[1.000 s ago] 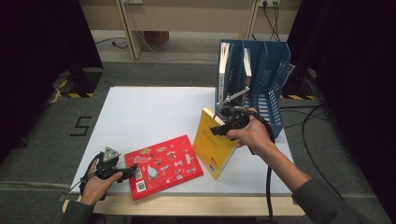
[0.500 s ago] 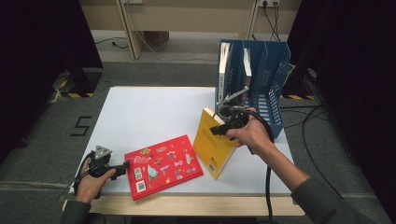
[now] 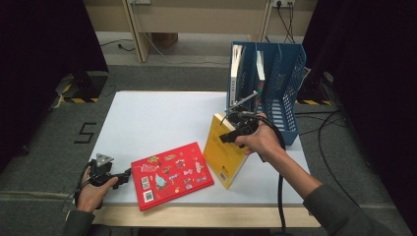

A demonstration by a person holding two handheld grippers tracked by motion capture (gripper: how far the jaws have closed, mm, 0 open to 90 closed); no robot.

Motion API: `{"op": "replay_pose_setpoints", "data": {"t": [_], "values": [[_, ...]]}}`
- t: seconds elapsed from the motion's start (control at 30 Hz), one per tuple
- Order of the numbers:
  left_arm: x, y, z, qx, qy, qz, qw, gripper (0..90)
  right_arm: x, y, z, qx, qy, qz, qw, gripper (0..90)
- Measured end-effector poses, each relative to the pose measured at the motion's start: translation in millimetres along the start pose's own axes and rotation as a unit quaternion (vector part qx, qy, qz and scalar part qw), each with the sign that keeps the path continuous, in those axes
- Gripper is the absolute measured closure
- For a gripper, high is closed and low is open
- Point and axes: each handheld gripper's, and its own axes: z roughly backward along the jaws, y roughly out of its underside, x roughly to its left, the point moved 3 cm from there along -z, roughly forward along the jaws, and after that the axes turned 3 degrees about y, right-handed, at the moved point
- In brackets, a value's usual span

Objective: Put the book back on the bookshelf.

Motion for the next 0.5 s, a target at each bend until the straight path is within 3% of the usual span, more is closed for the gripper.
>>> {"op": "replay_pose_setpoints", "data": {"t": [0.17, 0.5], "values": [[-0.1, 0.1, -0.1, 0.000, 0.001, 0.000, 1.0000, 15.0, 0.4, -1.0, -1.0, 0.004, 0.001, 0.001, 1.0000, 70.3], [-0.4, 0.3, -0.4, -0.001, 0.005, 0.001, 1.0000, 15.0, 2.0, -1.3, 1.7, 0.001, 0.008, 0.029, 0.9995, 72.8]]}}
